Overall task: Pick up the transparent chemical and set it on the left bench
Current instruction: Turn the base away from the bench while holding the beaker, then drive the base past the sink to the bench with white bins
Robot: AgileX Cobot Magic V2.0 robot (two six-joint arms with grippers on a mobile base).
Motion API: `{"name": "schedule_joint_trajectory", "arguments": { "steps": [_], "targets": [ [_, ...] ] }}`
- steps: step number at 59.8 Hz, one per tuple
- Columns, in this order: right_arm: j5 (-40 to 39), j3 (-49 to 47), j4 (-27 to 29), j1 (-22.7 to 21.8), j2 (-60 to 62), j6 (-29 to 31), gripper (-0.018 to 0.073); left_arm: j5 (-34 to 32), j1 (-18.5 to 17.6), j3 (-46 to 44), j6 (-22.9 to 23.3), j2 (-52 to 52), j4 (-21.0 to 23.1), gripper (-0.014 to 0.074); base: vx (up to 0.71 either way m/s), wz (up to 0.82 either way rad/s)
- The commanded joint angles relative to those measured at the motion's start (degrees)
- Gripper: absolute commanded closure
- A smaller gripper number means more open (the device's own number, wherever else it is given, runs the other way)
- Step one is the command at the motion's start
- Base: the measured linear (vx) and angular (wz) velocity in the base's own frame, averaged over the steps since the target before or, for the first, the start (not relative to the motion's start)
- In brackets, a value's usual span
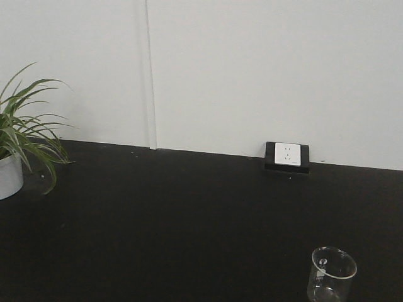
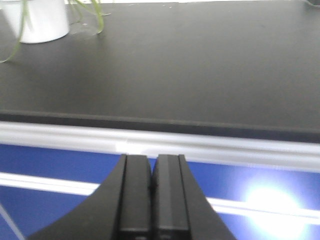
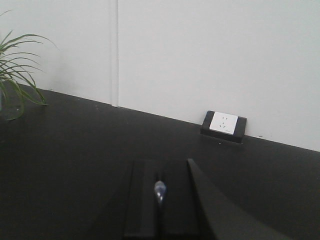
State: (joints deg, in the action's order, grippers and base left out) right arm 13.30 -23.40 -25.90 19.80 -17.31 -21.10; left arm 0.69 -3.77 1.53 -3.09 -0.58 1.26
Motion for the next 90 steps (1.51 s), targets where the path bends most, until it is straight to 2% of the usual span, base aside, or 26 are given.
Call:
{"name": "schedule_joint_trajectory", "arguments": {
  "steps": [1,56,90],
  "targets": [
    [-4.08,-1.74,-1.07,0.10,-0.42,0.26,0.0562,-4.49,-0.10,0.93,0.45,-1.10,0.04,0.0600,-0.19,0.14],
    [-4.08,-1.74,-1.07,0.10,-0.42,0.26,0.0562,-4.49,-0.10,0.93,0.45,-1.10,0.04,0.0600,-0.22,0.19],
    [-3.78,-1.74,-1.07,0.10,-0.42,0.26,0.0562,-4.49,-0.10,0.93,0.45,-1.10,0.04,0.0600,-0.25,0.43]
  ]
}}
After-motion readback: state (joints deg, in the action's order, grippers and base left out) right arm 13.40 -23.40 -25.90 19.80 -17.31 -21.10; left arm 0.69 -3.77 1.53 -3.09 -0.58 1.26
